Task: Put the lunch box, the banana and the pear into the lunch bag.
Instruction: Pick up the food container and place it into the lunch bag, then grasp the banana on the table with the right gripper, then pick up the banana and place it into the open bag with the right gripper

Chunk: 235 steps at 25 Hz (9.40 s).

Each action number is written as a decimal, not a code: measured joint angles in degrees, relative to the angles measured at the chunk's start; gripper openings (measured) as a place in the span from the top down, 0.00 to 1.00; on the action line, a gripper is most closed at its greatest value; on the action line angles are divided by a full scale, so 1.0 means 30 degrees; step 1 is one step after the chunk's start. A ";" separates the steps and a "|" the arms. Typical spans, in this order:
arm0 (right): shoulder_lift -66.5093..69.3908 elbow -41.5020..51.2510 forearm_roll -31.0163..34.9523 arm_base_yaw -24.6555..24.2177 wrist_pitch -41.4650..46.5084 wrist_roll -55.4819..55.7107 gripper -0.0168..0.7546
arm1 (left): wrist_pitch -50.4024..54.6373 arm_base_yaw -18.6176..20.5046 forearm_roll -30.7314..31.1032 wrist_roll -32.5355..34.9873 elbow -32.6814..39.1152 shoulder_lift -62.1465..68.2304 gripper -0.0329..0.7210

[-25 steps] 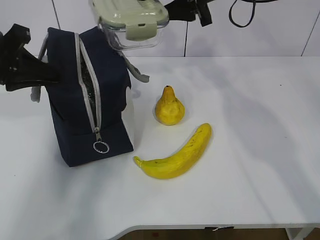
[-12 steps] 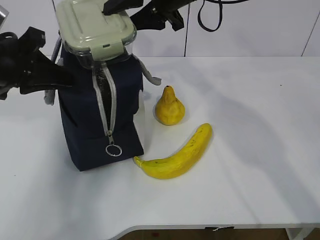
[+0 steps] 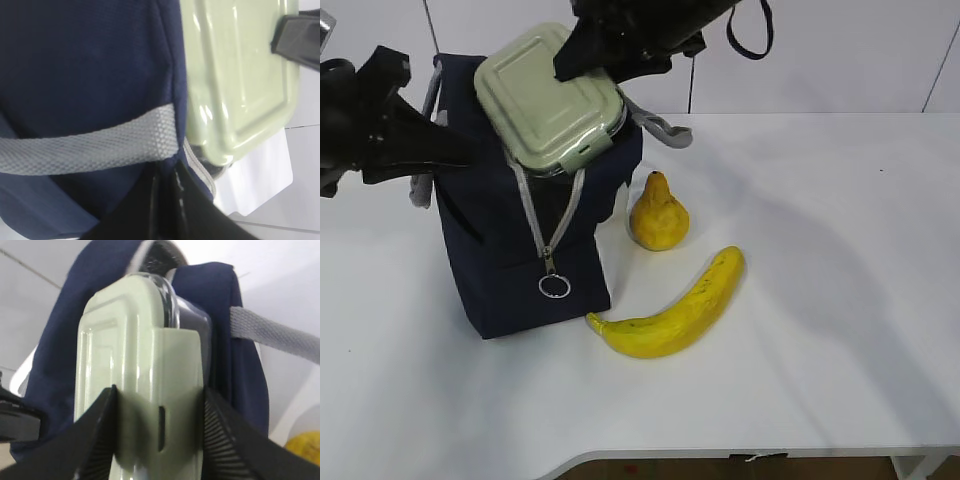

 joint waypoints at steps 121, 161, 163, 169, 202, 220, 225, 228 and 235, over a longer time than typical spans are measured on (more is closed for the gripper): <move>-0.9556 0.9805 -1.1318 0.3500 0.4870 -0.8912 0.38 | 0.0132 0.0000 0.2228 0.0754 -0.0030 0.0000 0.96; -0.4189 1.5175 -1.4251 0.3500 -0.4894 -1.7245 0.22 | -0.0037 0.0000 0.2098 0.0824 -0.0030 0.0000 0.96; -0.3920 1.5175 -1.3858 0.3500 -0.4928 -1.7707 0.22 | -0.0037 0.0000 0.2098 0.0824 -0.0030 0.0000 0.96; -0.3402 1.5175 -1.3417 0.3500 -0.5096 -1.8513 0.22 | -0.0037 0.0000 0.2015 0.0855 -0.0030 0.0000 0.96; -0.5121 1.4261 -1.4094 0.3500 -0.0877 -1.8791 0.60 | -0.0384 0.0000 0.1614 0.1108 -0.0030 0.0000 0.96; -0.8896 1.4111 -0.3144 0.3500 -0.1336 -1.8755 0.60 | -0.0897 0.0000 0.1134 0.1233 -0.0030 0.0000 0.96; -0.8896 1.4111 0.2234 0.3500 -0.1428 -1.8755 0.60 | -0.0897 0.0000 0.1111 0.1233 -0.0030 0.0000 0.96; -0.8896 1.4111 0.4896 0.3500 -0.1467 -1.8627 0.60 | -0.0897 0.0000 0.1088 0.1233 -0.0030 0.0000 0.96; -0.8698 1.4111 1.1381 0.3500 -0.7054 -1.3903 0.60 | -0.0779 0.0000 0.1088 0.1261 -0.0030 0.0000 0.96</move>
